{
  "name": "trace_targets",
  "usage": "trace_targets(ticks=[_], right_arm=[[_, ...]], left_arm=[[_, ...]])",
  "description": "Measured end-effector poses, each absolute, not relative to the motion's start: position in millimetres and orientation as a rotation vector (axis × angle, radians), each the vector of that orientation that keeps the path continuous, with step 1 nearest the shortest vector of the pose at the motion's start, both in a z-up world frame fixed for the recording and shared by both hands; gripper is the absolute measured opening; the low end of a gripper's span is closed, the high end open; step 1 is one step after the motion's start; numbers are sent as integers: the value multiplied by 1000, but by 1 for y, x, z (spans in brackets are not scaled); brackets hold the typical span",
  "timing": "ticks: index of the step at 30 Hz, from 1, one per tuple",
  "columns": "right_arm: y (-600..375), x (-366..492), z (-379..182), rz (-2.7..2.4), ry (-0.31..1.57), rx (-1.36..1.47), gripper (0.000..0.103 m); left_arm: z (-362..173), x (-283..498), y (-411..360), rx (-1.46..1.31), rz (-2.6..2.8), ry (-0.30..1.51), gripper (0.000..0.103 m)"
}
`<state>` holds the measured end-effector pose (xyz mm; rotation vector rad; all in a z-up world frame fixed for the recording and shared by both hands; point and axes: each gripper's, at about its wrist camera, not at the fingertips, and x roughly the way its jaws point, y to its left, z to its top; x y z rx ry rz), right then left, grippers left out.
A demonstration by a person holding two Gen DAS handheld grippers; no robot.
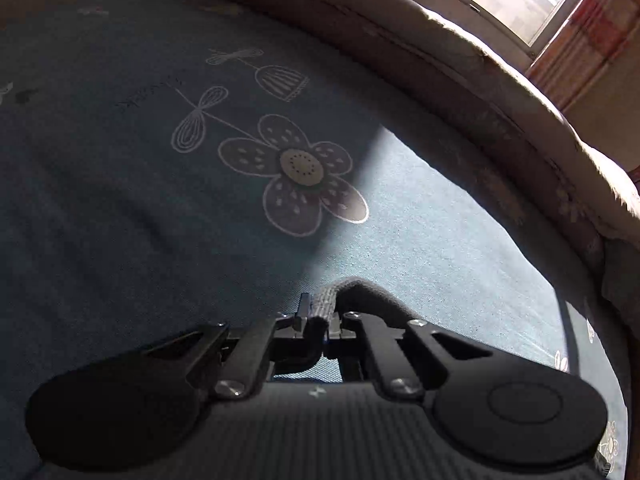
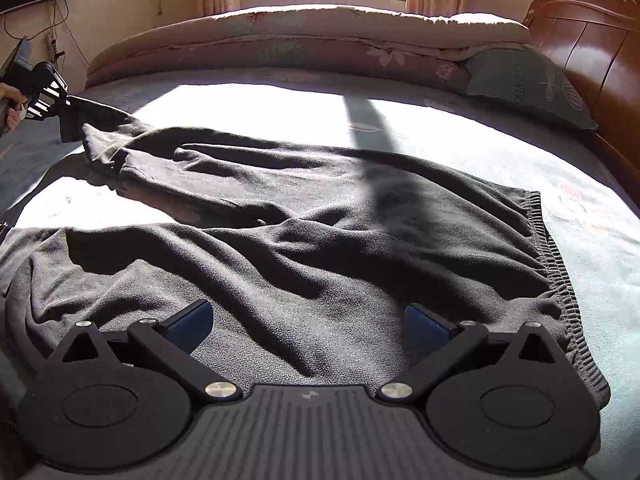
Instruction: Fold clothes
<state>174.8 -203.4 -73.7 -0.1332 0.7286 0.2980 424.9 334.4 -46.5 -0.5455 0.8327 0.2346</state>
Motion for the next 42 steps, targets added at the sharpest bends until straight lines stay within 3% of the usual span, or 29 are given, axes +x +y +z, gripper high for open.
trace_targets(ticks=[6, 11, 14, 23, 30, 33, 34, 35, 42], right_arm=[[-196, 181, -75, 300, 738, -154, 103], [-189, 184, -78, 309, 752, -166, 103], [-185, 184, -80, 317, 761, -171, 103], [-179, 183, -83, 340, 772, -192, 103], [-176, 184, -85, 335, 791, -203, 103], [-174, 185, -86, 328, 798, -210, 103], [-173, 185, -86, 325, 799, -212, 103], [-173, 185, -86, 326, 799, -212, 103], [-170, 185, -83, 341, 787, -222, 103]], left_arm=[[-49, 437, 344, -553, 224, 897, 7], [-42, 433, 366, -585, 309, 810, 27], [-44, 426, 377, -635, 325, 780, 32], [-100, 391, 365, -687, 233, 811, 34], [-121, 400, 364, -704, 236, 721, 35], [-121, 402, 360, -704, 264, 712, 29], [-120, 402, 359, -701, 272, 718, 12], [-118, 401, 359, -722, 266, 718, 7], [-68, 374, 385, -794, 220, 601, 3]])
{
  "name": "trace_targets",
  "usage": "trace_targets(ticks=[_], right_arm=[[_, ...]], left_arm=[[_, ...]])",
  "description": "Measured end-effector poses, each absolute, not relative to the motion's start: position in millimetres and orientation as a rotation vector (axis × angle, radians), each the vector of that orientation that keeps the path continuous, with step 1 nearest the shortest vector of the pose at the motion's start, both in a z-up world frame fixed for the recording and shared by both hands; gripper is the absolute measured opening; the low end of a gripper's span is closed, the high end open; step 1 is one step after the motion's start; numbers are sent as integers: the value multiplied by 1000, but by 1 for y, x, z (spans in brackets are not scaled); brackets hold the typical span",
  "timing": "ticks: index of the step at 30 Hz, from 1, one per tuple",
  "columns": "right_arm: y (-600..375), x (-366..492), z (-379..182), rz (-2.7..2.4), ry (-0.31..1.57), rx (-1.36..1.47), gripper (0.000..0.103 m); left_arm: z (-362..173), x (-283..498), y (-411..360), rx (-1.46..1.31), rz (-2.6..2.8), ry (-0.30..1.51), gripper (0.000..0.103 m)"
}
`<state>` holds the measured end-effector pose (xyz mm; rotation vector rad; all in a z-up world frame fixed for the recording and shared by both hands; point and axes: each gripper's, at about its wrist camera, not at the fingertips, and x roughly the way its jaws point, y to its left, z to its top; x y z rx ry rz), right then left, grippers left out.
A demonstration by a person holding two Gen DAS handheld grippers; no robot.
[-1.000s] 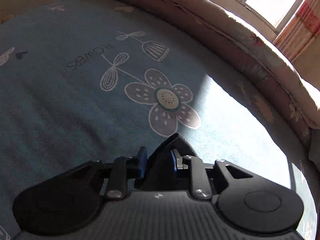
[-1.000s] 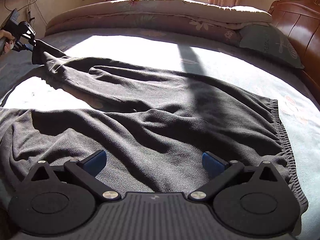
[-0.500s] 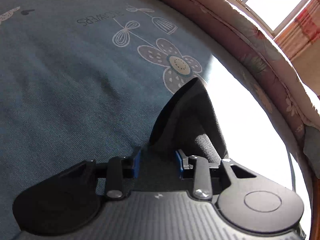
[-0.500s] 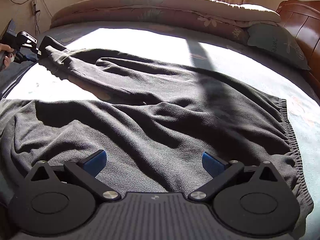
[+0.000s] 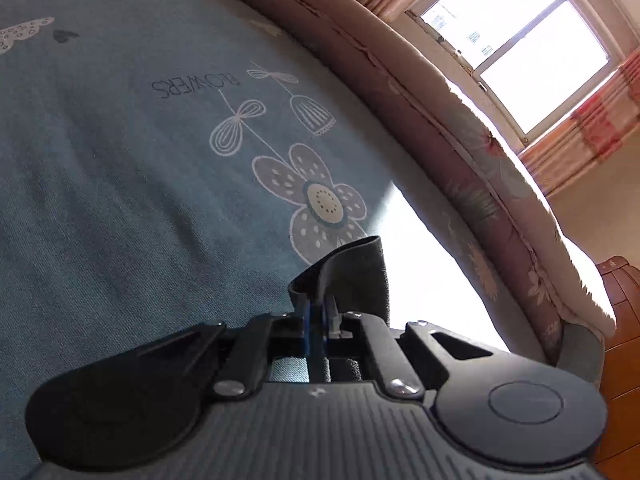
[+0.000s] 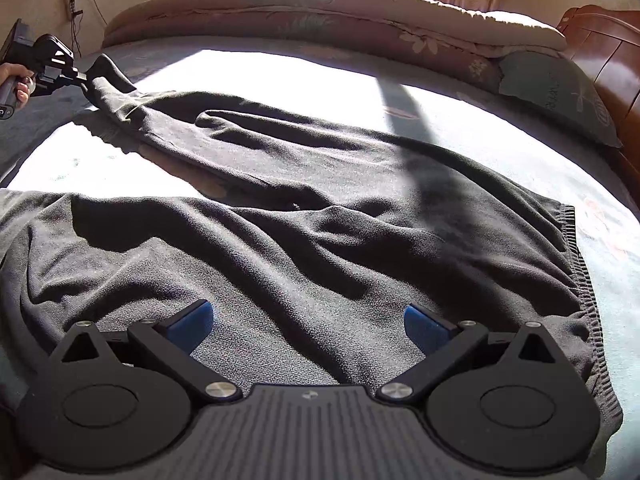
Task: Fold clothes
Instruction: 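Lay the leg flat on the sheet and open the left gripper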
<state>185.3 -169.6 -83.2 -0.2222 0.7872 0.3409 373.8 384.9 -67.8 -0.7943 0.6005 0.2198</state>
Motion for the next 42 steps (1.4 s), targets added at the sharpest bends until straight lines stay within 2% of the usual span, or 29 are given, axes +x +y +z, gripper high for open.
trace_targets(ticks=[6, 13, 15, 17, 19, 28, 36, 42], right_arm=[[-168, 183, -80, 352, 778, -212, 103], [-167, 172, -68, 365, 752, -214, 103], [-169, 167, -64, 362, 747, -212, 103], [-170, 161, -59, 361, 738, -217, 103], [-171, 154, -54, 359, 726, -226, 103], [-191, 108, -31, 348, 664, -200, 103], [-219, 67, -14, 345, 624, -104, 103], [-238, 32, 10, 342, 538, -104, 103]], left_arm=[[-36, 362, 392, -715, 264, 627, 3], [-39, 350, 369, -574, 278, 729, 6], [-40, 346, 357, -526, 252, 765, 11], [-41, 343, 339, -480, 204, 810, 25], [-40, 337, 320, -427, 158, 848, 31], [-21, 290, 240, -234, -15, 894, 44], [4, 240, 190, -119, -113, 875, 53], [27, 205, 163, -56, -162, 839, 64]])
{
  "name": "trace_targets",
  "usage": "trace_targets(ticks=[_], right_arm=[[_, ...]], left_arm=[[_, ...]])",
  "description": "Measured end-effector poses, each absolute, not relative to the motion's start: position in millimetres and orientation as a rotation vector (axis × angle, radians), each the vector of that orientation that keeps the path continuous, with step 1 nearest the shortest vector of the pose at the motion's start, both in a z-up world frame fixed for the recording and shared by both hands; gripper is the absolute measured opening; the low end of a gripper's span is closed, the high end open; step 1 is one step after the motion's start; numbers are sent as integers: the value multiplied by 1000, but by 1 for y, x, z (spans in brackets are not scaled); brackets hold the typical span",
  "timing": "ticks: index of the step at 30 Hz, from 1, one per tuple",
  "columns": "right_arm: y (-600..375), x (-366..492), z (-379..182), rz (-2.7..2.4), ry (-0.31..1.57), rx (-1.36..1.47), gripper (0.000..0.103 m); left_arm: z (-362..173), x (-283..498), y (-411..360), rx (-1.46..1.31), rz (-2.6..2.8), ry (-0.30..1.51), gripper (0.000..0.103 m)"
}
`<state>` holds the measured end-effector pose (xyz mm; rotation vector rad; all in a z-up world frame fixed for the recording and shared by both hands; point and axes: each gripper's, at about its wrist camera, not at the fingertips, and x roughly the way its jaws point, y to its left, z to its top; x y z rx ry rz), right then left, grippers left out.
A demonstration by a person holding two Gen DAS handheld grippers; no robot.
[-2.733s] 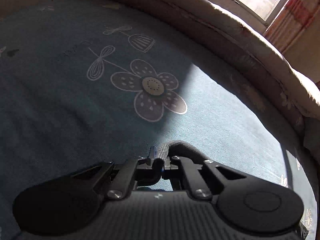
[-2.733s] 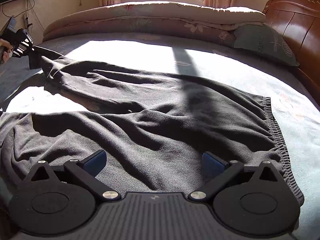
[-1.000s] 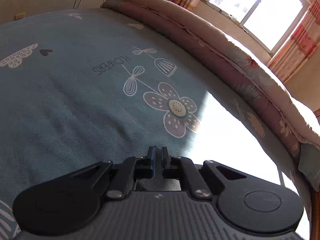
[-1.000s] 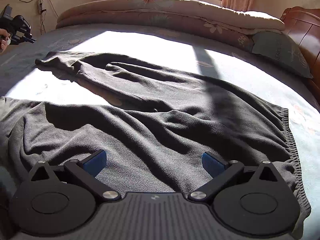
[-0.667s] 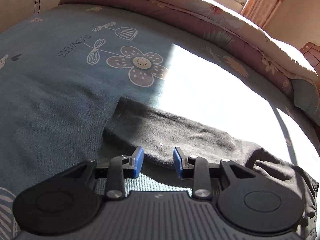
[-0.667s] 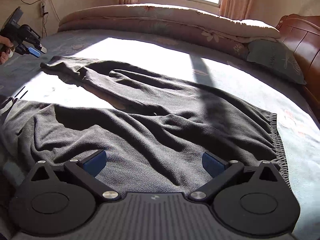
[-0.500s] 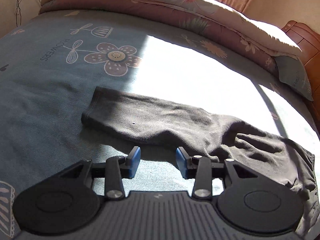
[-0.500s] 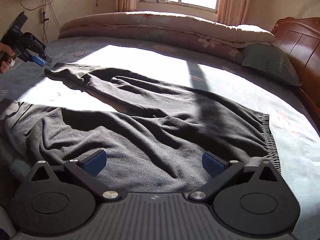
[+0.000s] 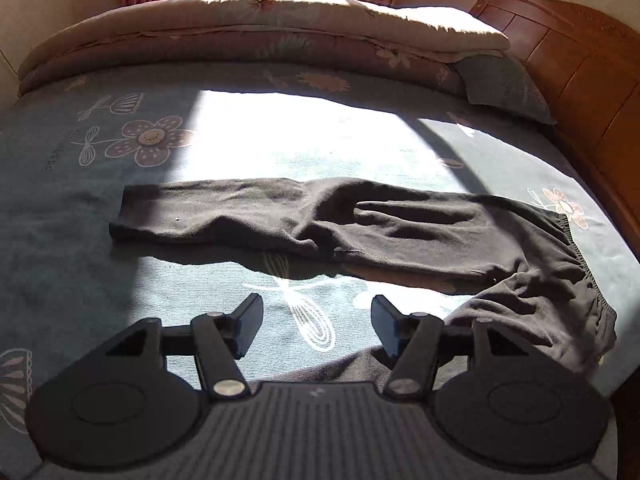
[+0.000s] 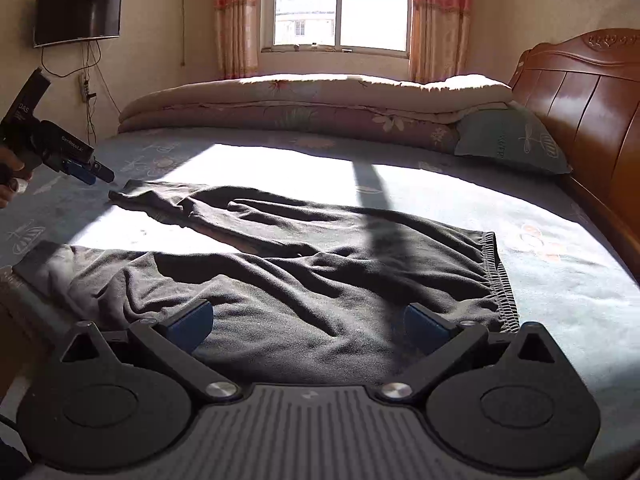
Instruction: Fold clothes
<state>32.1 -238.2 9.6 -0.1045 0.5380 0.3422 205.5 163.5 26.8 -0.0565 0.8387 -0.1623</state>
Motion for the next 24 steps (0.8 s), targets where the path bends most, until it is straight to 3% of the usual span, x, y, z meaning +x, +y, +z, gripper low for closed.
trace_targets(ticks=[2, 11, 24], right_arm=[[-243, 21, 13, 345, 522, -108, 103], [-223, 16, 14, 396, 536, -178, 103], [-88, 118, -39, 676, 682, -375, 103]], left_arm=[[30, 197, 156, -25, -168, 820, 69], [-16, 163, 187, -18, -171, 871, 69], [-103, 137, 284, -205, -60, 951, 69]])
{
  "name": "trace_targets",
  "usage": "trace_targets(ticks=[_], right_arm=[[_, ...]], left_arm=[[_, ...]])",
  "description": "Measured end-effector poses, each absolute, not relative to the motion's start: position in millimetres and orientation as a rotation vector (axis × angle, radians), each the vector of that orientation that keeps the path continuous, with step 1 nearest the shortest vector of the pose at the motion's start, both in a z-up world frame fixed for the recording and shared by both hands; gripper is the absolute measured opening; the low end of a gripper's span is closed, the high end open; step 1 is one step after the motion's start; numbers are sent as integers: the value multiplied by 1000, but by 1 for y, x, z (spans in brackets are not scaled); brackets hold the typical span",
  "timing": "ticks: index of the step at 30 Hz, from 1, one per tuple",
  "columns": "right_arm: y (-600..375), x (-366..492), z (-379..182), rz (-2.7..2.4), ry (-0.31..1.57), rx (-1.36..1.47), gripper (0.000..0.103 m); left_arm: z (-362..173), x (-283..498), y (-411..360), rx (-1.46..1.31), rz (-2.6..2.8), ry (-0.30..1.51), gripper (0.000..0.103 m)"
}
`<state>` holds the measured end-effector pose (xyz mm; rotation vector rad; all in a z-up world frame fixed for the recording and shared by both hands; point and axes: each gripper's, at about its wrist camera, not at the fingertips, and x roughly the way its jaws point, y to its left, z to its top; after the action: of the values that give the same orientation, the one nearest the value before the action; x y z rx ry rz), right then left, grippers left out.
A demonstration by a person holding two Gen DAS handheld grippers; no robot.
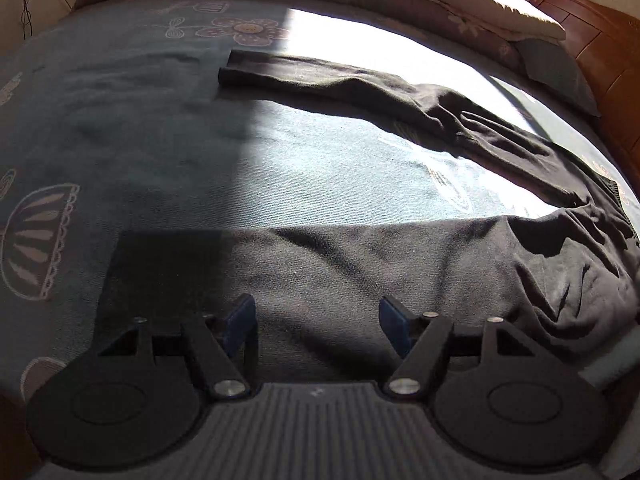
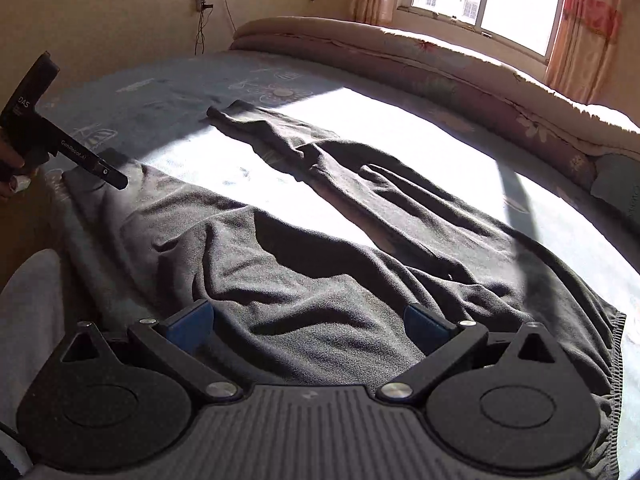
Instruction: Fold clothes
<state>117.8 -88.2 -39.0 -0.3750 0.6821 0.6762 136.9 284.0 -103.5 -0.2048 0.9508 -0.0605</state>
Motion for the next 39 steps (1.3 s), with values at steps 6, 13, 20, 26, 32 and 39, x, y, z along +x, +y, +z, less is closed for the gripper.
trace_targets(ticks=[6, 13, 20, 26, 32, 39], right_arm=[[-37, 170, -78, 729, 751, -295, 103], [-68, 213, -110, 596, 785, -273, 103], [-83, 221, -82, 594, 807, -156, 103], [-29, 217, -98, 714, 818, -215, 103], [-10, 218, -107, 655, 807, -281, 103], [-21, 173, -91, 716, 774, -289, 103]], left_arm=[[-106, 128, 282, -193, -75, 906, 76], [-109, 122, 282, -181, -95, 878, 79], [-104, 132, 273, -126, -89, 872, 80], [-110, 124, 267, -136, -74, 892, 84], [-101, 105, 260, -85, -107, 925, 86], [-98, 126, 281, -158, -37, 861, 86]])
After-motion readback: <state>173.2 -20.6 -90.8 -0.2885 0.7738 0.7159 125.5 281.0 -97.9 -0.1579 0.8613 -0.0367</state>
